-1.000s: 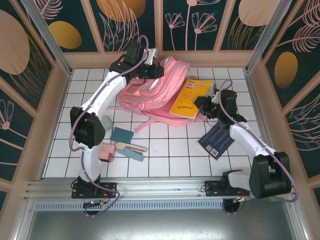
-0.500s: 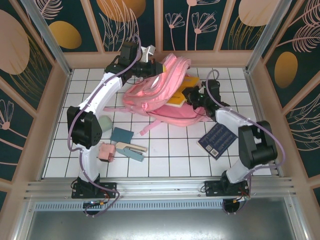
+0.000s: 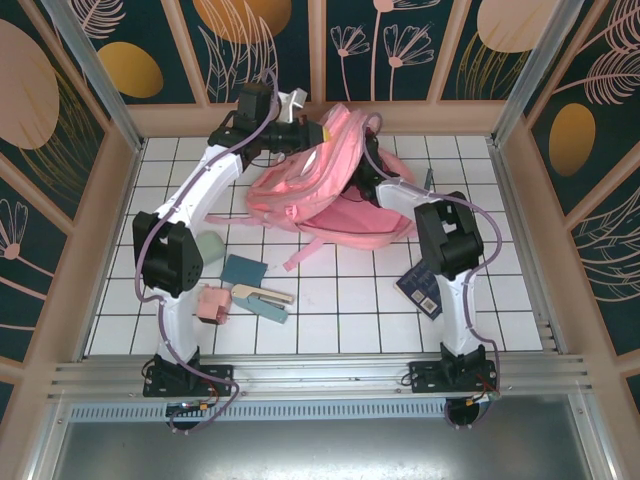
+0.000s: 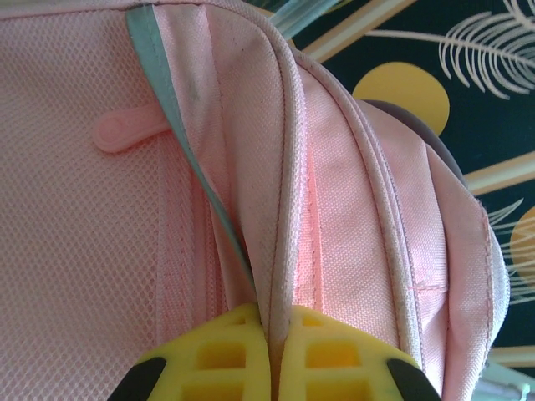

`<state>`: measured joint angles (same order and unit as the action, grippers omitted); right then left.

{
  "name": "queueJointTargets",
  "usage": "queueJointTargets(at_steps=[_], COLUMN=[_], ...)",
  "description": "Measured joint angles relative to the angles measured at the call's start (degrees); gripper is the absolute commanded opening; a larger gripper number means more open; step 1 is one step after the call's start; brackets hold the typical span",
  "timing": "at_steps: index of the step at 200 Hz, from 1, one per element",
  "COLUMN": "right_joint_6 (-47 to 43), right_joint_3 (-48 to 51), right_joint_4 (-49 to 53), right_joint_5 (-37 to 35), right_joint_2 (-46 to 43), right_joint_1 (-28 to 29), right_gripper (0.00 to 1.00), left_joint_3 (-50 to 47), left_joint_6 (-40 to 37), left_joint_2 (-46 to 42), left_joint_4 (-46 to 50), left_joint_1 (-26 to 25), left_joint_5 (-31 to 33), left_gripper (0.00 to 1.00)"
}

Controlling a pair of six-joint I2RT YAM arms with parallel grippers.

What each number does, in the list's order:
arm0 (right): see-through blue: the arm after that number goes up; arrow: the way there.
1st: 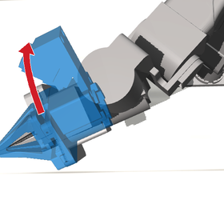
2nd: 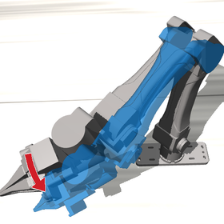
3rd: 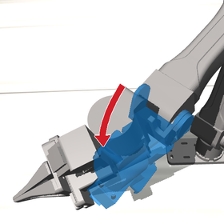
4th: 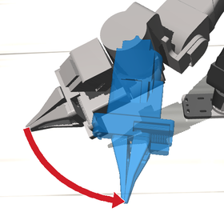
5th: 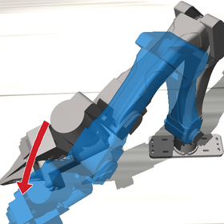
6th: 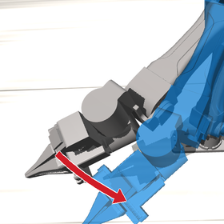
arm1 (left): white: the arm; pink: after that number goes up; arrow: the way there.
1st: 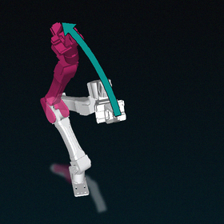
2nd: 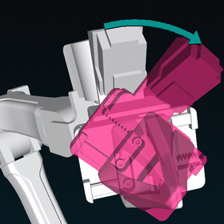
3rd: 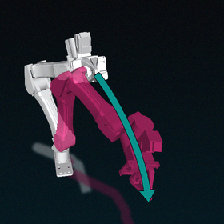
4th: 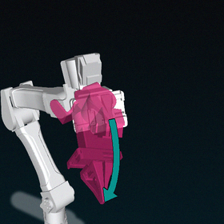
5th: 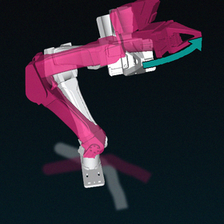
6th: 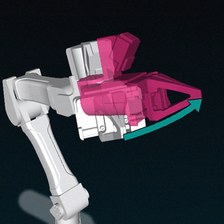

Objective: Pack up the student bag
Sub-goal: Place the book in the student bag, then close the student bag at the top-center of the table.

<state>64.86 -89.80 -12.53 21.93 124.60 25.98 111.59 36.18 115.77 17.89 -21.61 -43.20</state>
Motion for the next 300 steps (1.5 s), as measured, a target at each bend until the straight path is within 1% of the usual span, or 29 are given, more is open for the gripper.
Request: queueJointTargets(at_steps=[29,53,55,57,59,71,97,122,132,151,160,167,174,185,192,198,220,246,257,274,300], right_joint_6=[-3.9,-8.1,-8.4,-8.9,-9.0,-11.2,-15.7,-18.0,-18.2,-17.9,-17.7,-17.5,-16.9,-15.6,-14.5,-13.6,-10.9,-9.5,-9.3,-9.4,-10.5], right_joint_3=[0.8,3.9,4.2,4.5,4.7,6.7,9.2,12.8,15.6,22.7,26.2,28.2,29.4,30.6,31.0,31.4,34.2,43.4,47.6,53.3,59.7], right_joint_4=[3.0,6.0,6.1,6.4,6.5,6.9,8.2,11.7,13.2,16.3,19.1,22.1,25.3,31.2,34.6,37.0,44.5,48.6,49.5,49.7,45.9], right_joint_5=[-2.1,-4.2,-4.1,-4.3,-4.5,-4.7,-5.7,-9.0,-10.4,-13.1,-16.1,-19.3,-22.4,-27.7,-30.8,-33.0,-38.6,-39.3,-38.0,-35.1,-28.1], right_joint_2=[-0.8,-4.9,-5.4,-5.9,-6.3,-9.9,-17.6,-24.1,-26.9,-33.1,-36.9,-39.7,-42.2,-46.1,-48.2,-49.6,-52.3,-53.5,-55.2,-59.7,-65.3], right_joint_1=[0.0,-0.5,-0.5,-0.6,-0.6,-0.9,-1.4,-2.5,-3.7,-7.3,-9.2,-10.2,-10.6,-10.8,-11.0,-11.2,-13.9,-18.5,-21.1,-26.2,-31.7], right_gripper=[0.71,0.72,0.73,0.79,0.82,0.85,0.84,0.78,0.75,0.75,0.76,0.77,0.8,0.83,0.86,0.89,0.9,0.9,0.9,0.89,0.88], left_joint_3=[-1.6,-1.7,-1.7,-1.7,-1.7,-1.7,-1.1,-0.6,0.3,2.2,2.8,3.3,3.9,4.9,5.4,5.4,4.8,3.1,1.4,-1.2,-4.2], left_joint_6=[1.9,2.5,2.5,2.5,2.6,3.0,3.5,3.5,3.2,2.5,2.4,2.1,1.6,0.5,-0.5,-1.3,-4.0,-6.7,-7.3,-7.5,-6.2], left_joint_2=[0.0,0.1,0.2,0.2,0.3,0.8,2.9,4.2,4.7,5.7,6.3,6.9,7.6,8.8,9.5,9.8,10.3,9.8,9.0,8.0,7.9], left_joint_4=[-2.4,-3.2,-3.4,-3.5,-3.7,-4.5,-6.0,-6.3,-6.0,-5.1,-5.1,-4.9,-4.6,-3.7,-3.1,-2.6,-0.5,0.4,0.4,0.3,-1.9], left_joint_1=[1.6,2.4,2.5,2.5,2.6,2.7,2.8,2.8,2.8,2.8,2.7,2.6,2.4,1.8,1.1,0.5,-1.7,-5.3,-7.4,-11.5,-18.3], left_joint_5=[-0.8,-0.9,-0.9,-0.9,-0.9,-1.0,-1.5,-1.4,-0.9,0.9,1.6,2.1,2.8,4.3,5.7,6.8,10.8,14.4,15.4,15.3,13.3], left_gripper=[0.0,0.0,0.0,0.0,0.0,0.0,0.0,0.0,0.0,0.0,0.0,0.09,0.24,0.41,0.48,0.52,0.57,0.61,0.62,0.65,0.7])
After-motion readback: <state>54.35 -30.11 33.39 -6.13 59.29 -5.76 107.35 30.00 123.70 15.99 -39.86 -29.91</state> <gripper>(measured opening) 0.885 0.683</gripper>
